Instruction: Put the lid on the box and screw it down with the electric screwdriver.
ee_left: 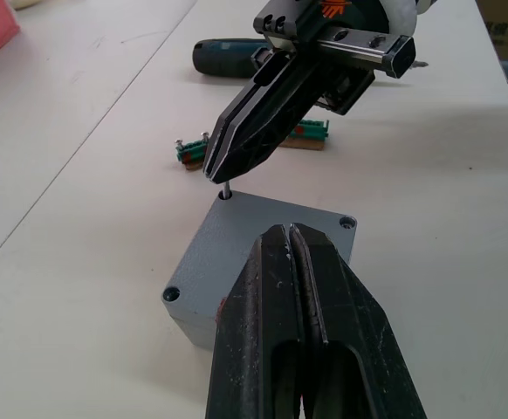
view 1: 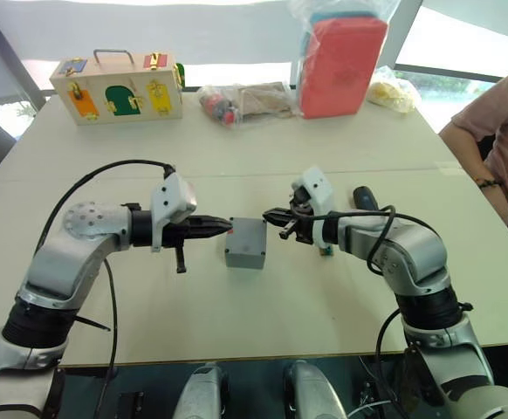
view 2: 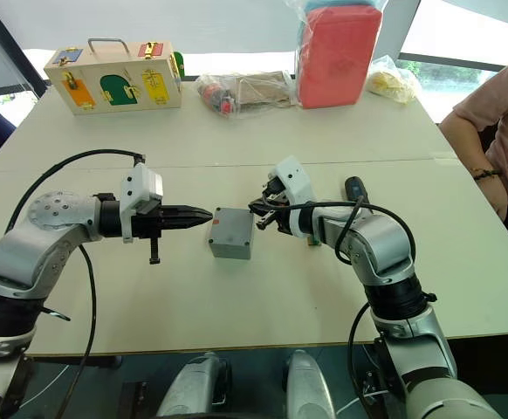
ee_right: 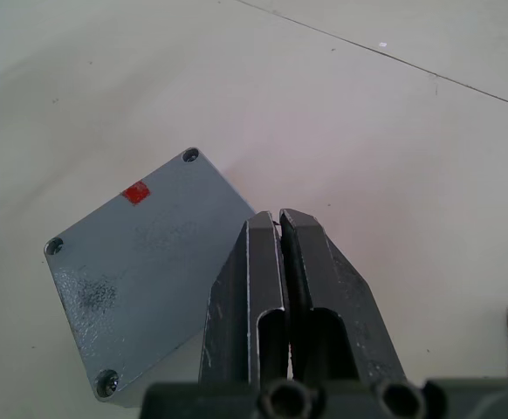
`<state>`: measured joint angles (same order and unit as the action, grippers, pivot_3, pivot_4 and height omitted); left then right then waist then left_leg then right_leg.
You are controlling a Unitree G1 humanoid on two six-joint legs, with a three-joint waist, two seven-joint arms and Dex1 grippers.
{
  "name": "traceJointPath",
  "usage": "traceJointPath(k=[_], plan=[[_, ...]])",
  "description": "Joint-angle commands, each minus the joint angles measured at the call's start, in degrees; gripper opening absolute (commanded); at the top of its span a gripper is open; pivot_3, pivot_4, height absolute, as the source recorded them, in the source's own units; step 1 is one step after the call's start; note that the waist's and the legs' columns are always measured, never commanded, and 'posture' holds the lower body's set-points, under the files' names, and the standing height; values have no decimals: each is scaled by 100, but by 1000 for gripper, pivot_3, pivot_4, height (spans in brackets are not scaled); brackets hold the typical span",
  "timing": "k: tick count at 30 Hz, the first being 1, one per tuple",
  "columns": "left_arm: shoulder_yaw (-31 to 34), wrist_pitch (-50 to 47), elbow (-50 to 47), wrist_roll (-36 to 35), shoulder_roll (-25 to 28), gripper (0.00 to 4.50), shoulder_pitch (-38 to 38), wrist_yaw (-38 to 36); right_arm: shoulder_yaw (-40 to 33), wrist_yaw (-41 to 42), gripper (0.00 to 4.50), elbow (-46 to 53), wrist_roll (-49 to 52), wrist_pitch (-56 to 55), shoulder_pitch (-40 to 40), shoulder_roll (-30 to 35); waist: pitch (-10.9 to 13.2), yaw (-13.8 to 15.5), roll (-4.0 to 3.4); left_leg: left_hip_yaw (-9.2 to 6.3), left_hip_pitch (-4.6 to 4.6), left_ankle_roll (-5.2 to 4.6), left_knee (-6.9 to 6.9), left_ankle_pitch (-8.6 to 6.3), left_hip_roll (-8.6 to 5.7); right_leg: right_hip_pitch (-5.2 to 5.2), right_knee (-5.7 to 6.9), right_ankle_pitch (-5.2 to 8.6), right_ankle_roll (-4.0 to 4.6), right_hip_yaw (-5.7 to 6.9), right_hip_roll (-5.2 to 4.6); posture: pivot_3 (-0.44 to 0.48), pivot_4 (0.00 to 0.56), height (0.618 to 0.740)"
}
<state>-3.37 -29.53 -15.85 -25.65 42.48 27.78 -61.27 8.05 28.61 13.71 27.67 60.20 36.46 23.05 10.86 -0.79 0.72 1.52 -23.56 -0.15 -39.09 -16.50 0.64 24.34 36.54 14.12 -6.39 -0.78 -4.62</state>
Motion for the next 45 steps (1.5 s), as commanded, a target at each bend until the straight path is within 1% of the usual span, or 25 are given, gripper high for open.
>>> traceJointPath(k=[1, 7, 11, 14, 15, 18, 20, 22, 26, 28, 31, 33, 37, 40, 45], plan=[[83, 2, -195, -89, 10, 0, 25, 11, 65, 57, 32, 25, -58, -151, 80, -75, 0, -1, 0, 0, 0, 0, 0, 0, 0, 0, 0, 0, 0, 0, 0, 0, 150, 730], [84, -7, -195, -82, 9, 0, 23, 25, 214, 160, 32, -169, -165, -260, 109, -114, 0, -2, 0, 0, 0, 0, 0, 0, 0, 0, 0, 0, 0, 0, 0, 0, 150, 730], [105, -23, -225, -96, 20, 0, -6, 38, 251, 251, 1137, -166, -179, -230, 98, -101, 0, -2, 0, 0, 0, 0, 0, 0, 0, 0, 0, 0, 0, 0, 0, 0, 150, 730], [112, -23, -234, -99, 26, 0, -20, 42, 231, 304, 2510, -83, -174, -215, 94, -54, 0, 1, 0, 0, 0, 0, 0, 0, 0, 0, 0, 0, 0, 0, 0, 0, 150, 730], [111, -23, -234, -100, 26, 0, -22, 41, 217, 305, 2886, -58, -179, -209, 101, -36, 0, 1, 0, 0, 0, 0, 0, 0, 0, 0, 0, 0, 0, 0, 0, 0, 150, 730], [93, -7, -222, -101, 20, 0, -8, 16, 70, 238, 3975, 95, -197, -157, 167, 74, 0, 4, 0, 0, 0, 0, 0, 0, 0, 0, -1, 0, 0, 0, 0, 0, 150, 730], [81, 28, -166, -100, 15, 0, 30, -31, -200, 144, 4443, 347, -127, 62, 264, 246, 1, 8, -1, 0, 0, 0, 0, 0, 0, 0, 0, 0, 0, 0, -1, 0, 150, 730], [84, 51, -110, -134, 2, 0, 85, -102, -510, 81, 4443, 618, -22, 391, 366, 483, 1, 11, -1, 0, 0, 0, 0, 0, 0, 0, -1, 0, 0, 0, -1, 0, 150, 730], [15, 143, 44, -127, -82, 0, 254, -236, -1160, 104, 4443, 884, 205, 1482, 625, 1322, 0, 26, 0, -1, 0, 0, 0, 0, 0, -1, -2, 0, 0, 1, -4, 0, 150, 730], [-33, 181, 149, -120, -180, 0, 387, -262, -1384, 218, 4443, 828, 318, 2029, 733, 1806, 0, 24, 0, -1, -1, 0, 0, 0, 0, -2, -3, 0, 0, 1, -3, 0, 150, 730], [-125, 319, 354, -56, -356, 0, 568, -329, -1419, 371, 4443, 503, 401, 2776, 925, 2514, 2, 14, -2, 2, -1, -1, 1, -1, -1, -2, -5, 0, 0, -1, -3, 0, 150, 730], [-244, 427, 459, 27, -507, 0, 631, -342, -1176, 544, 4443, 188, 392, 2925, 937, 3044, 3, 14, -4, 3, 0, -1, 2, -1, -1, -2, -6, 0, 0, -1, -2, 0, 150, 730], [-393, 615, 590, 85, -758, 0, 665, -367, -437, 575, 4443, -876, 174, 3186, 1216, 3507, 2, -16, -3, 7, 0, -3, 3, -2, 0, -2, -13, 0, 0, -4, -1, 0, 150, 730], [-426, 704, 627, 109, -894, 0, 650, -324, 61, 758, 4443, -1762, 227, 3230, 1516, 3561, 2, -20, -3, 9, 0, -5, 3, -3, 1, -1, -14, 0, 0, -5, 0, 0, 150, 730], [-423, 778, 628, 120, -995, 0, 580, -309, 749, 992, 4443, -2616, 100, 3197, 2009, 3393, 3, -6, -5, 10, -1, -5, 5, -3, 1, 2, -16, 0, 0, -7, 0, 0, 150, 730]])
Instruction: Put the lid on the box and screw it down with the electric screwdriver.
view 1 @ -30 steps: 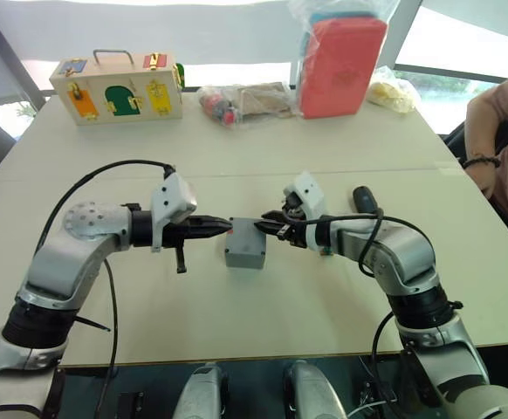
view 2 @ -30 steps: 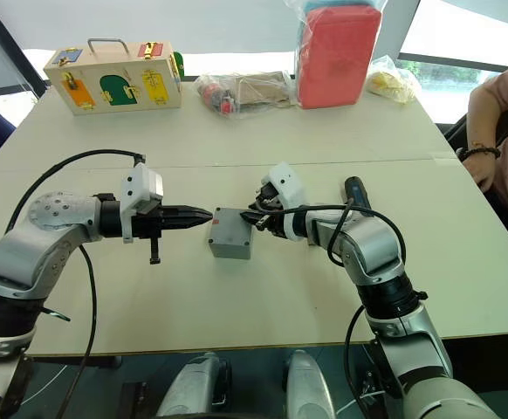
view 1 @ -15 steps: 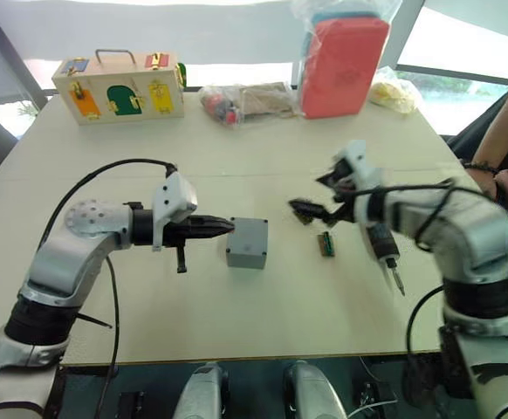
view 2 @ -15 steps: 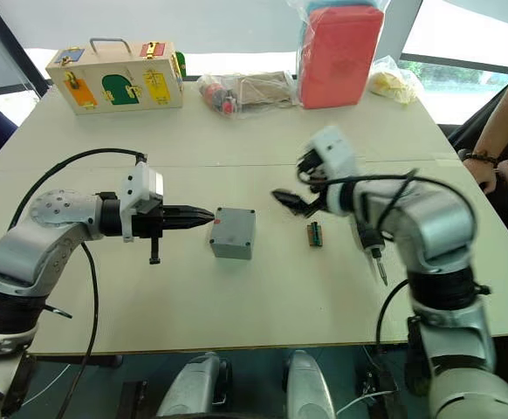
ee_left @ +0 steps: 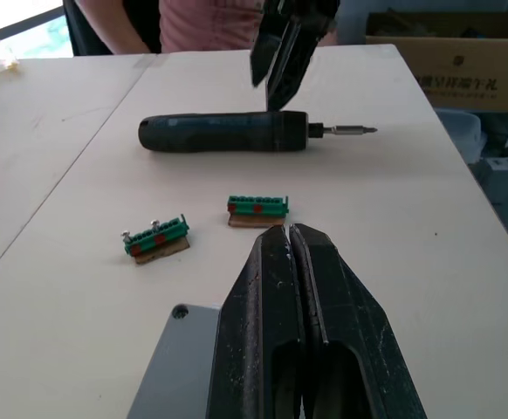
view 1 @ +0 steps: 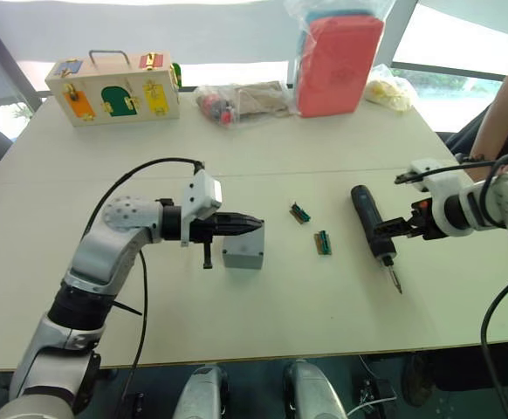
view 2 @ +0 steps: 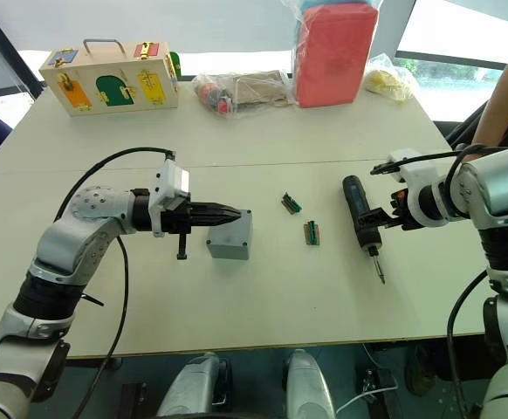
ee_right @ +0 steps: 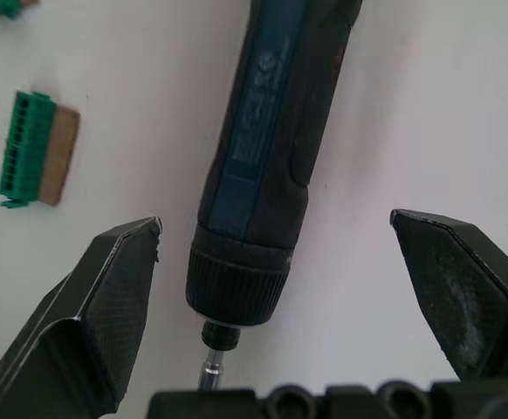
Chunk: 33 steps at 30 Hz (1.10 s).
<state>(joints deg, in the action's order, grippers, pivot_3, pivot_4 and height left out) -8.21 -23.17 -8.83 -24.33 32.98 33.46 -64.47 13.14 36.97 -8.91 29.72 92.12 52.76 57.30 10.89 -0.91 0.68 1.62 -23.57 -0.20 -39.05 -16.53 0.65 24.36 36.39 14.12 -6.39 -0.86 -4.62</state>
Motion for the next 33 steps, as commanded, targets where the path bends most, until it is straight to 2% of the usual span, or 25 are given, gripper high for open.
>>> traceJointPath(k=[1, 11, 14, 19, 20, 21, 28, 30, 33], plan=[[63, 173, -52, -1, -46, 0, -3, 3, 371, 183, 4443, -515, -162, -57, 451, -107, 0, 9, 0, 0, 0, 0, 0, 0, 0, 0, -1, 0, 0, 0, 0, 0, 150, 730], [90, 94, -354, -13, -68, 0, -300, 295, 1804, 916, 4443, -1829, -1019, -1303, 628, -705, -12, 10, 19, 1, -2, 0, -6, 0, -1, -4, -3, -1, 0, 0, -3, 0, 150, 730], [99, 64, -408, -28, -90, 0, -350, 407, 1996, 1151, 3861, -2119, -1313, -1571, 678, -785, -29, 8, 47, 0, 8, 0, -10, 0, -1, -20, -5, -5, -3, 1, -3, 0, 150, 730], [132, 84, -481, -15, 0, 0, -485, 431, 2052, 1473, 2348, -2499, -1645, -1691, 954, -965, -40, 7, 63, -3, 15, 1, -10, 0, 0, -31, -11, -7, -2, 3, -2, 0, 150, 730], [136, 82, -492, -7, 19, 0, -505, 437, 2000, 1509, 1951, -2559, -1684, -1674, 1041, -1005, -40, -4, 63, -3, 15, 1, -10, 0, 0, -31, -12, -7, -2, 3, -2, 0, 150, 730], [141, 78, -503, -3, 40, 0, -513, 441, 1947, 1538, 1879, -2589, -1727, -1666, 1105, -1027, -40, -12, 63, -1, 15, 1, -10, 0, 0, -29, -12, -7, -2, 2, -2, 0, 150, 730], [207, 128, -333, 9, 255, 0, -425, 319, 1159, 1357, 1876, -2369, -1683, -1210, 1499, -1163, -24, -15, 36, 3, 6, 1, -3, 0, 3, -6, -7, -7, -2, 2, 0, 0, 150, 730], [221, 208, -226, 60, 317, 0, -404, 270, 788, 1312, 1876, -1787, -1519, -1072, 1480, -1148, -7, 6, 8, 4, -2, 1, -2, 0, 2, 2, -6, -7, -2, 1, -1, 0, 150, 730], [200, 172, -141, 84, 406, 0, -411, 238, -717, 1151, 1876, -46, -863, -1210, 1022, -1417, 3, 9, -8, 4, -36, 2, -4, 1, 1, 37, 1, -7, -3, 1, -2, 0, 150, 730]])
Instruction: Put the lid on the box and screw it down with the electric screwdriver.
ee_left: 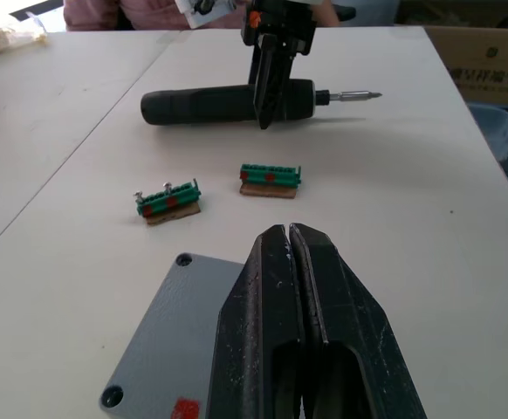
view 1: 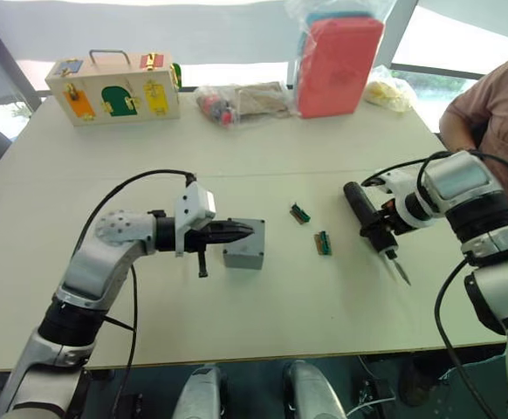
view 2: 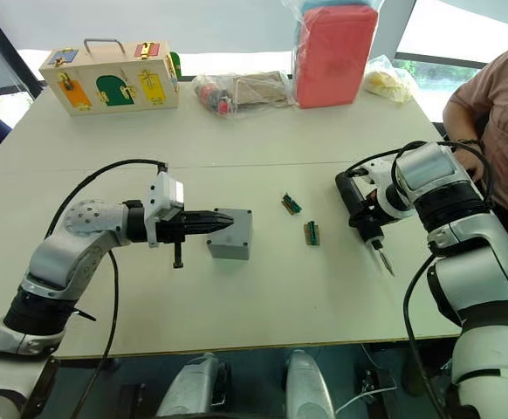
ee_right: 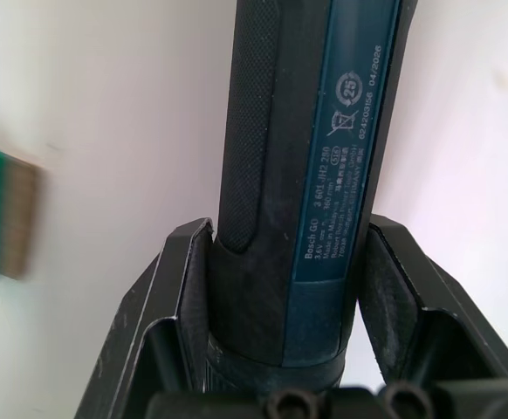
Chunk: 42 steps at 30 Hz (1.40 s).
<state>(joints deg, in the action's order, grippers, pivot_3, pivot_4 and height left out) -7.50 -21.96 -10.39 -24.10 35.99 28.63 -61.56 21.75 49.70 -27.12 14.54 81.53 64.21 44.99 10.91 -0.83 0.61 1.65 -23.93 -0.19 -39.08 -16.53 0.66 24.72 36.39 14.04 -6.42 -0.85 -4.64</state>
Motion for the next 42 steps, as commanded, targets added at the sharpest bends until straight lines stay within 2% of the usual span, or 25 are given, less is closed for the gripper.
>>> traceJointPath(k=[1, 3, 7, 9, 12, 17, 27, 42], plan=[[120, 69, 57, 91, 169, 0, 63, -100, -2197, -311, 1876, 2290, 859, -438, -346, -491, -1, -2, 2, -3, -16, 1, -2, 1, 0, 15, 6, 0, 0, 1, 1, 0, 150, 730], [120, 55, 150, 101, 232, 0, 121, -172, -3007, -725, 1876, 3125, 1055, -1077, -820, -1083, -1, -21, 1, -5, -32, 2, -5, 1, 6, 34, 14, 0, 0, 3, 9, 0, 150, 730], [72, 45, 362, 142, 256, 0, 275, -280, -3288, -1127, 1876, 4332, 975, -3032, -1766, -1946, -5, 61, 8, -8, -42, 27, -8, 16, -2, 40, 56, 1, 0, 15, 2, 0, 150, 730], [51, 68, 433, 185, 270, 0, 298, -301, -3258, -1246, 1876, 4550, 966, -3469, -2017, -2155, -4, 92, 7, -5, -42, 31, -15, 18, -9, 36, 55, 1, 0, 15, -7, 0, 150, 730], [-45, 53, 596, 257, 270, 0, 395, -394, -3058, -1576, 1876, 4837, 991, -4724, -2695, -3115, -6, 90, 10, -5, -41, 32, -22, 19, -17, 36, 57, 0, 0, 6, -10, 0, 150, 730], [-166, 187, 920, 408, 172, 0, 501, -532, -2423, -1689, 1876, 4615, 646, -5942, -3225, -3763, -5, 5, 8, -6, -41, 39, -14, 23, -12, 40, 67, 2, -1, 14, 4, 0, 150, 730], [-560, 821, 1731, 1163, -222, 0, 614, -374, -1931, -1816, 1876, 4167, 327, -6692, -3474, -3790, -5, 4, 8, -8, -38, 48, -14, 29, -12, 38, 68, 2, 0, 14, 3, 0, 150, 730], [-611, 986, 1986, 1298, -405, 0, 728, -510, -2021, -1921, 1876, 3943, 333, -6937, -3699, -3582, -6, 13, 8, -10, -6, 46, -13, 28, -12, 6, 68, 3, 0, 14, 2, 0, 150, 730]])
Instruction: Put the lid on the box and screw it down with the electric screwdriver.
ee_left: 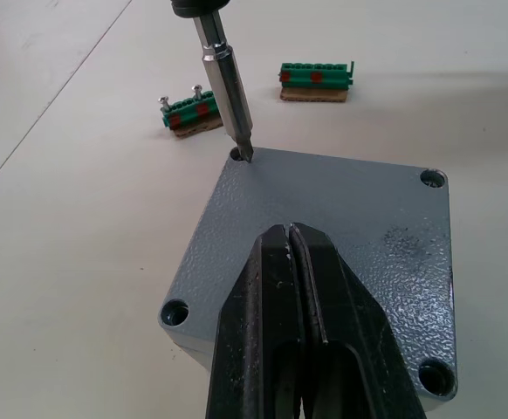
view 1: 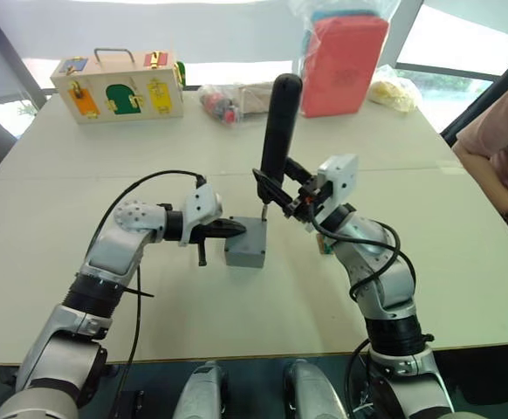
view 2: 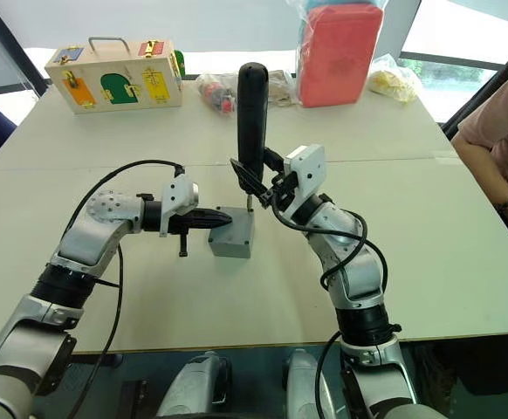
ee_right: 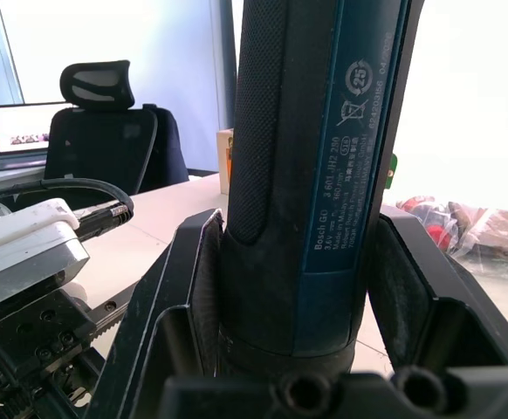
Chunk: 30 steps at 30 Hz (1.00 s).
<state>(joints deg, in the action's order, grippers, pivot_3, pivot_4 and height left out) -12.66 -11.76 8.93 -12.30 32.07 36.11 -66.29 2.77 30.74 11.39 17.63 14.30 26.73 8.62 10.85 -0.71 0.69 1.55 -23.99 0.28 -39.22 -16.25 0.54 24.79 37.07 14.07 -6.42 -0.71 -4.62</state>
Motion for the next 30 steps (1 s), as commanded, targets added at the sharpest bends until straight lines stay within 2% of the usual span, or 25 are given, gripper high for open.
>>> traceJointPath(k=[1, 13, 30], plan=[[-93, -42, 47, 118, -19, 0, -18, -40, -131, -27, 1876, 69, 30, -236, 59, 66, 0, 1, 0, 0, 2, 0, 0, 0, 0, -2, 0, 0, 0, 0, 0, 0, 150, 730], [-79, -79, -14, 137, -45, 0, -73, -41, 11, 42, 1876, -196, 0, -443, 118, 90, 0, 3, 0, -4, 17, -1, 1, -1, 0, -15, -1, 0, 0, 0, -1, 0, 150, 730], [-145, -83, 14, 206, -134, 0, -109, -11, 480, 165, 1876, 56, -91, 218, -286, 343, -12, -4, 3, -12, 49, -7, 6, -4, 0, -40, -4, 2, 0, -5, 0, 0, 150, 730]])
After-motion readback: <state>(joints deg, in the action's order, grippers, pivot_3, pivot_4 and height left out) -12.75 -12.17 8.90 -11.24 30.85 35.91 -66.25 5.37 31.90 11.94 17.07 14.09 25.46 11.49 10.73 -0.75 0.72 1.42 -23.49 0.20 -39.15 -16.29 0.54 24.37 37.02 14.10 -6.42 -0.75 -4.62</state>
